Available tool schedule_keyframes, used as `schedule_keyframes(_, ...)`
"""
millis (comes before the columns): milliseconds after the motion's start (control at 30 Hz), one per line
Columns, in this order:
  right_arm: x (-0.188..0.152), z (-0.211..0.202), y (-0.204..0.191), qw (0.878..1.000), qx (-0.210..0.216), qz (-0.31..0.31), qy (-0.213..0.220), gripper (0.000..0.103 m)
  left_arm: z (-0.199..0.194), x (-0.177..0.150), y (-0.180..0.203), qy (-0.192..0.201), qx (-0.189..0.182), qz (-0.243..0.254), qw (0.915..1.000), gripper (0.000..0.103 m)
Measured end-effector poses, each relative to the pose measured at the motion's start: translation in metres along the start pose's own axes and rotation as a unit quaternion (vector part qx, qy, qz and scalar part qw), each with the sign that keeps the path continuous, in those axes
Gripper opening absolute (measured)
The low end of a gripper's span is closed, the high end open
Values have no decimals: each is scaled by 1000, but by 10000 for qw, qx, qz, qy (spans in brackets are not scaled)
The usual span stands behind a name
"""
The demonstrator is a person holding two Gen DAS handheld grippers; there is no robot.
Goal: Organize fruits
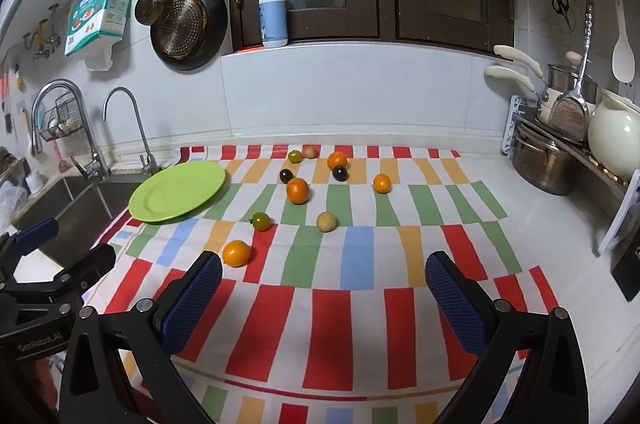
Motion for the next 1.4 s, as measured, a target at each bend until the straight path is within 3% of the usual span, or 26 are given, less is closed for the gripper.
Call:
schedule_keyframes(1000,0,1,1,10000,14,11,-28,103,4,2,3,-31,-96,51,9999,103)
schedule_keyframes(1400,-5,21,6,9996,46,-123,-237,103,24,-2,9,-154,-142,225,9995,103)
Point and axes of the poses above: each gripper's, at about its wrist camera, not at the fingertips, and z roughly the way its jaws point, y to its right, x to its top, the point moved 8 cm from there along z, roughly the way its jaws point, and after that the axes turned 6 degrees about -y, right-handed, at the moved point
